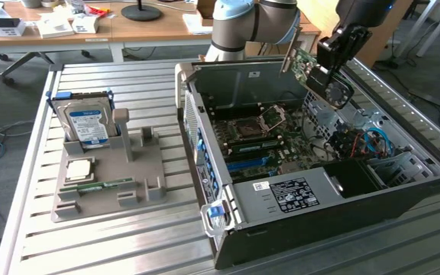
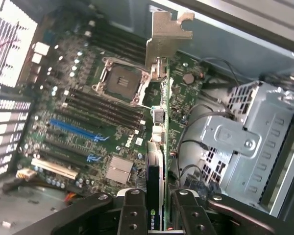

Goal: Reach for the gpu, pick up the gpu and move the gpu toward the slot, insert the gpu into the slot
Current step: 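Insert the gpu into the slot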

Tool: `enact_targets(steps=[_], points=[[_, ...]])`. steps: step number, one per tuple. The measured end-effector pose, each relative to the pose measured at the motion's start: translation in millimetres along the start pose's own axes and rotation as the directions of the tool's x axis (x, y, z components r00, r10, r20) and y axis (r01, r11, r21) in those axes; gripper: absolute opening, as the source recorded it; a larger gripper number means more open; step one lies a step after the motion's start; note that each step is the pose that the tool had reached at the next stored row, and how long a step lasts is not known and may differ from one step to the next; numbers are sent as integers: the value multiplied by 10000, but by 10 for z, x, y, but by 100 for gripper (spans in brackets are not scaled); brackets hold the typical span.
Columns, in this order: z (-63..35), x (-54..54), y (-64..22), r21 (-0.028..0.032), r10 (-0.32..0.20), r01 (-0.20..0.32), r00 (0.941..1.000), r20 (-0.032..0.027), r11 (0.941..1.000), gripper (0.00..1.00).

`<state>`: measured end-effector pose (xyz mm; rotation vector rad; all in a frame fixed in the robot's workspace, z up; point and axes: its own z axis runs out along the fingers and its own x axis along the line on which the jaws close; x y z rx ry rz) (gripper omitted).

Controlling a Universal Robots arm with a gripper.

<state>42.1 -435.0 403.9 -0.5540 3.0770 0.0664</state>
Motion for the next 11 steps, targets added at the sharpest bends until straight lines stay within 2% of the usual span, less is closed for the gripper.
enact_targets(steps=[5,8,11], points=[[5,0,0,-13,-902,902,9959,-37,9959,26],[8,0,0,-24,-1454,1454,9893,-60,9894,26],[11,0,-1,-36,-1985,1985,9801,-80,9801,26]])
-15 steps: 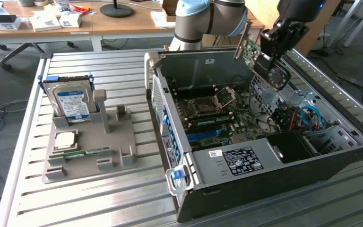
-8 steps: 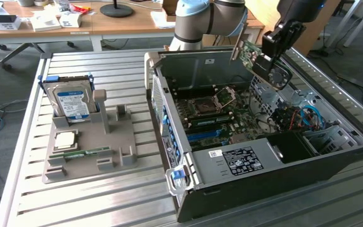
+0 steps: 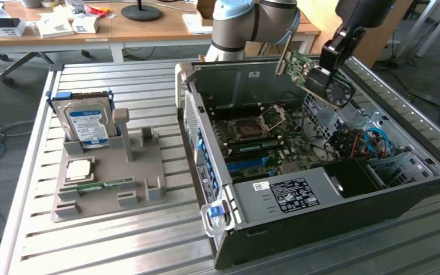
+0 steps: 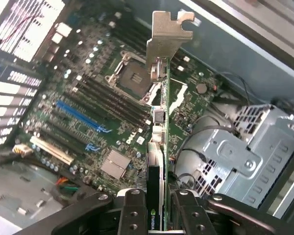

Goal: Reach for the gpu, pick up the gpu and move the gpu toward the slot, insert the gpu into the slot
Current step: 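Insert the gpu into the slot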

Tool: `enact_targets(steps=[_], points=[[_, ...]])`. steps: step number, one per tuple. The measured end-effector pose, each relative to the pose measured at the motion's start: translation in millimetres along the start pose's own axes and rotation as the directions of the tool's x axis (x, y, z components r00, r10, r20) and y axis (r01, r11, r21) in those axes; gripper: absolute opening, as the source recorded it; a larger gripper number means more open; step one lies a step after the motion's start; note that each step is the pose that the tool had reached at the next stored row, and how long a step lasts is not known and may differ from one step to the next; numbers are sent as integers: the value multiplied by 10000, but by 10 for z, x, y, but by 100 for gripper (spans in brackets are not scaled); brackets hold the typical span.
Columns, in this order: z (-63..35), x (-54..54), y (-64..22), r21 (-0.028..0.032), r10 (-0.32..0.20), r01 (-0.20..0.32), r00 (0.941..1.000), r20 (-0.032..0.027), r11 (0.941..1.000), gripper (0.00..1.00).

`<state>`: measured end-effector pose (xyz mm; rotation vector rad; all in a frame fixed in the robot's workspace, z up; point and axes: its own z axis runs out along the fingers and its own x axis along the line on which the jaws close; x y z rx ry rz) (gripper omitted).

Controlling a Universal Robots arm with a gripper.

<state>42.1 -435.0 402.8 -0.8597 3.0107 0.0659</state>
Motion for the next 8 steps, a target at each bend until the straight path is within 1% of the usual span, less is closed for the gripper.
enact_targets(steps=[2,4,6,8], points=[[2,0,0,-6,-370,370,9993,-15,9993,26],[4,0,0,-13,-728,728,9973,-30,9973,26],[7,0,0,-21,-1086,1086,9941,-43,9941,26],[9,0,0,-29,-1459,1459,9893,-57,9893,26]])
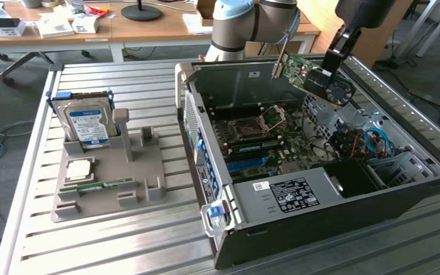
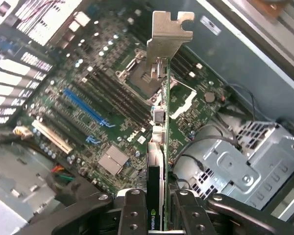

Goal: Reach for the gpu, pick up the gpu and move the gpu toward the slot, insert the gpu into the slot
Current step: 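Insert the gpu into the slot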

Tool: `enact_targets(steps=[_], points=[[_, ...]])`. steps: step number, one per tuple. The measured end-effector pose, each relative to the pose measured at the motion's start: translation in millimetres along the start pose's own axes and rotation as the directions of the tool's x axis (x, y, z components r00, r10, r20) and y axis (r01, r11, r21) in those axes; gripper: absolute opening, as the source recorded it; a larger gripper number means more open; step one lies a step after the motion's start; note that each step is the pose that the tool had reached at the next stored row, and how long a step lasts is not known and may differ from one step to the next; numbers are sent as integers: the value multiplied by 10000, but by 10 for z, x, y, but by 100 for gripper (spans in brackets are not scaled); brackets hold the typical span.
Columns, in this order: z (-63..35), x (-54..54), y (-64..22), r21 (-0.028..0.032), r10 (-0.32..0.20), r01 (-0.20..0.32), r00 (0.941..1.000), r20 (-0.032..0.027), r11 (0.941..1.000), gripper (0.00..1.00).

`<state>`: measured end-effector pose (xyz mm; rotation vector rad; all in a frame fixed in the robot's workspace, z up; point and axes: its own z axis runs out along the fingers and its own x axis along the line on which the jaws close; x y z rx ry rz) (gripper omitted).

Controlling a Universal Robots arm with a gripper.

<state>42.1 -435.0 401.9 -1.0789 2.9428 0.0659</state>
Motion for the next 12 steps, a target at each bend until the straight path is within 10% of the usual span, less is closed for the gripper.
enact_targets(steps=[12], points=[[13,0,-1,-49,-2150,2149,9766,-80,9766,26]])
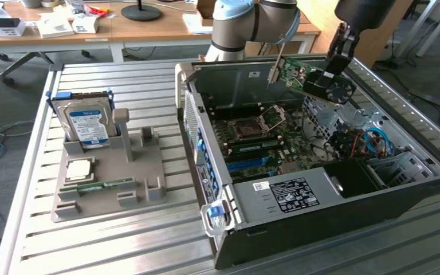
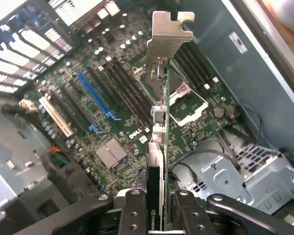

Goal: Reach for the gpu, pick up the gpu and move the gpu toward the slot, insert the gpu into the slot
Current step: 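Insert the gpu into the slot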

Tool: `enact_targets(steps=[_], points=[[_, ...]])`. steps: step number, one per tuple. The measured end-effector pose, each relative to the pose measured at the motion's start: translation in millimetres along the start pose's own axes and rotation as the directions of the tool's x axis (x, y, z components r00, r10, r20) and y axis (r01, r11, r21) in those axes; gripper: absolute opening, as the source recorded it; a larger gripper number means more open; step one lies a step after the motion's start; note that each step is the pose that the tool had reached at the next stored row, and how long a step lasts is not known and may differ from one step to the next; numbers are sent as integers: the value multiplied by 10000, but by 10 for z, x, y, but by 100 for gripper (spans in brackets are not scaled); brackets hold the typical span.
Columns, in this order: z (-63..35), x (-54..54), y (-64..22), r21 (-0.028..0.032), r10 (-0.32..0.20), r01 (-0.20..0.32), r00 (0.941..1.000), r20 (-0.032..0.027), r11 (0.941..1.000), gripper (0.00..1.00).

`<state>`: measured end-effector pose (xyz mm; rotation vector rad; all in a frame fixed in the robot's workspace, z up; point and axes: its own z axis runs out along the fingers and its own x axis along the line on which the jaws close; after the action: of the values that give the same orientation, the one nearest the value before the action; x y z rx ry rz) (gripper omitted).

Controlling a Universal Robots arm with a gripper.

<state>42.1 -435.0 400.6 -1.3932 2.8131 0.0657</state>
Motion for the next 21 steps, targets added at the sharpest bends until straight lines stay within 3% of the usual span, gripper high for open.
enact_targets(steps=[6,11,16,21], points=[[7,0,0,-23,-1094,1094,9940,-40,9940,26],[12,0,-1,-46,-1991,1991,9799,-71,9800,26],[18,0,-1,-71,-2878,2878,9576,-101,9577,26],[23,0,-1,-99,-3736,3735,9275,-128,9276,26]])
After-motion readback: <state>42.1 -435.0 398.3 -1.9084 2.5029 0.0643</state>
